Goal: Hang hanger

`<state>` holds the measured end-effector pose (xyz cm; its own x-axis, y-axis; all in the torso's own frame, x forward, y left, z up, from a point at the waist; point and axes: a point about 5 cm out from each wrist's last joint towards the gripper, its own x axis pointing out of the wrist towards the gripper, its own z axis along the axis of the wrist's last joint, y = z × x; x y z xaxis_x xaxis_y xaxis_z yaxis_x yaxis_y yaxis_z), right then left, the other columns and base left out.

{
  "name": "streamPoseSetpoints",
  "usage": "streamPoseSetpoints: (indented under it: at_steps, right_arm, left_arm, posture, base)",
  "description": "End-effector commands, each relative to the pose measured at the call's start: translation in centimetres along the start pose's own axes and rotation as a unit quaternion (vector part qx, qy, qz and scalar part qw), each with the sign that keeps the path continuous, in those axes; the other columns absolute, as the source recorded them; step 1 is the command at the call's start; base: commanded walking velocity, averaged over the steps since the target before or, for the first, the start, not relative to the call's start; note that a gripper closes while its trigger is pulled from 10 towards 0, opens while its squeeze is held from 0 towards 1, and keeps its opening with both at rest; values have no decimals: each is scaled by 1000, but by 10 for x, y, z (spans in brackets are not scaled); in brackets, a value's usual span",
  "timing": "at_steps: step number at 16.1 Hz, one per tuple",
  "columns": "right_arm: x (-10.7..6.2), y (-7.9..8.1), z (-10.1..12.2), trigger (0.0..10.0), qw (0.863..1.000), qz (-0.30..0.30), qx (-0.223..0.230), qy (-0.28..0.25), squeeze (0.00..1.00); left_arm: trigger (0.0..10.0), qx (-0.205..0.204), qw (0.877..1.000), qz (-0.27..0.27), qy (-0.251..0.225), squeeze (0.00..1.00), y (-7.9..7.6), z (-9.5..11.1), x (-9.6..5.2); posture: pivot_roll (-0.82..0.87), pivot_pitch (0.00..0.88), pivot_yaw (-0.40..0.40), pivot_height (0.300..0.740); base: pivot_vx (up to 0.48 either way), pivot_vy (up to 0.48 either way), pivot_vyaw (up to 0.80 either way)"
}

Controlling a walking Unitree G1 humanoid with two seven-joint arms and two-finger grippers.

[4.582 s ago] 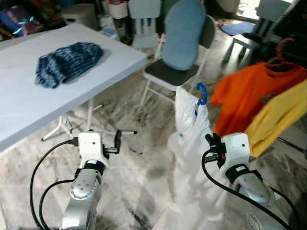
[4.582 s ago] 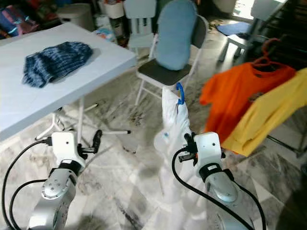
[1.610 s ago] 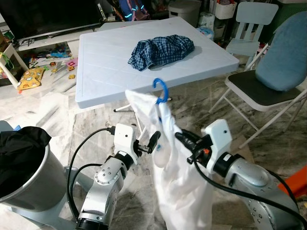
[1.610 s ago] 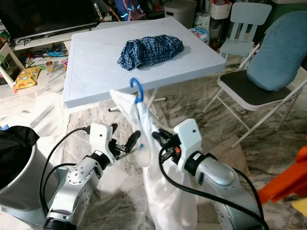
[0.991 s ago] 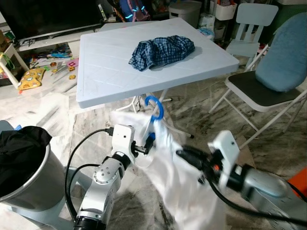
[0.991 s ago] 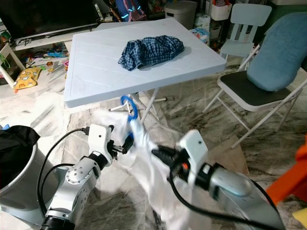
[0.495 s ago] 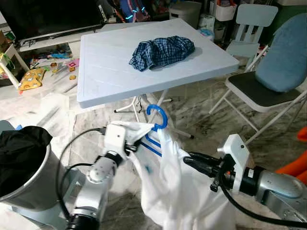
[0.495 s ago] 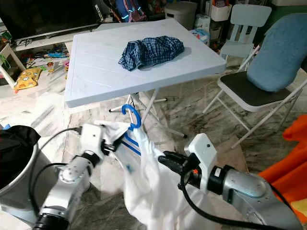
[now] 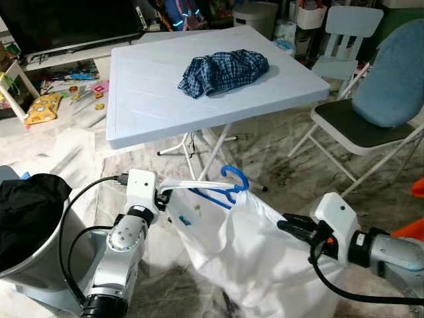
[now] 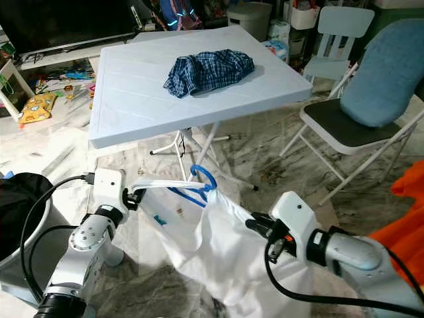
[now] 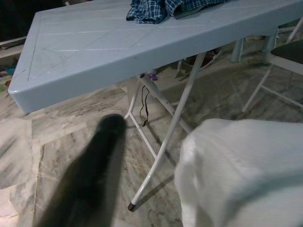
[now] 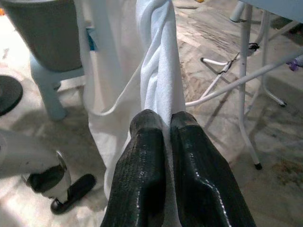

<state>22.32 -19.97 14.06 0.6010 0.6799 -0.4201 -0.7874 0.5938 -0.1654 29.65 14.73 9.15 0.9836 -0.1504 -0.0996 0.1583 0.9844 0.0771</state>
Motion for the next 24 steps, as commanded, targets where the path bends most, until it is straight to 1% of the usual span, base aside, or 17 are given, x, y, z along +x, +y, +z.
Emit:
streamPoseSetpoints:
  at_steps: [1,2,3,4,6,7,8,9,10,11,14,17,18,20,21,23,24]
  right_arm:
    - [-15,-12,4,10000,1000,0,-13,-3,0]
    - [-21,-14,5,10000,1000,15,-11,-7,0]
    - [-30,-18,2,10000,1000,28,-13,4,0]
    - [-34,-19,0,10000,999,34,-18,9,0]
    - [-53,-18,-1,10000,996,88,-20,27,0]
    - [-65,-20,2,10000,995,97,-22,30,0]
    - [-70,-21,6,10000,994,103,-16,25,0]
    - [-75,-23,12,10000,994,107,-9,15,0]
    - [-84,-28,23,10000,994,112,2,-9,0]
    - [-88,-34,29,10000,995,97,-2,-26,0]
    - [-94,-40,42,10000,992,99,7,-73,0]
    - [-100,-36,48,10000,987,126,22,-94,0]
    - [-103,-35,52,10000,985,135,27,-101,0]
    - [-106,-38,48,10000,989,129,15,-75,0]
    - [-110,-38,44,10000,989,135,10,-51,0]
    - [-114,-30,39,10000,985,170,-6,-5,0]
    - [-115,-26,40,10000,983,182,-12,3,0]
  left_arm:
    - [0,7,999,38,1,0,19,1,0]
    - [0,7,999,45,5,0,22,0,0]
    - [0,5,999,49,8,0,25,0,1]
    - [0,5,999,50,10,0,26,-1,1]
    - [0,3,999,47,15,0,28,-2,1]
    - [0,-4,999,38,26,0,27,-5,1]
    - [0,-8,999,33,31,0,26,-7,0]
    - [0,-11,999,22,38,0,24,-10,-1]
    - [0,-20,999,6,45,0,19,-13,-1]
    - [0,-23,999,-7,48,0,15,-14,-1]
    - [0,-35,997,-36,58,0,5,-18,-1]
    - [0,-44,995,-52,75,0,2,-23,-3]
    - [0,-59,994,-45,79,0,4,-25,-4]
    - [0,-54,996,-28,59,0,10,-19,-3]
    - [0,-58,997,-18,46,0,14,-14,-1]
    - [0,-99,994,3,36,0,20,-9,3]
    - [0,-103,994,3,37,0,21,-9,4]
  posture:
    - [-197,44,78,740]
    - [-198,43,78,740]
    - [-201,42,79,740]
    - [-200,40,80,740]
    - [-202,41,83,740]
    - [-203,43,85,740]
    - [-208,46,87,740]
    - [-211,49,89,740]
    - [-215,50,92,740]
    - [-216,51,92,740]
    - [-219,54,98,740]
    - [-218,55,97,740]
    - [-220,55,97,740]
    - [-221,56,97,740]
    - [-223,57,95,740]
    - [-223,58,96,740]
    - [-225,60,97,740]
  base:
    - [0,0,0]
    - [0,0,0]
    - [0,0,0]
    - [0,0,0]
    - [0,0,0]
    - [0,0,0]
    - [0,0,0]
    - [0,0,0]
    - [0,0,0]
    - [0,0,0]
    - [0,0,0]
    - [0,0,0]
    - [0,0,0]
    - [0,0,0]
    - [0,0,0]
    - [0,0,0]
    - [0,0,0]
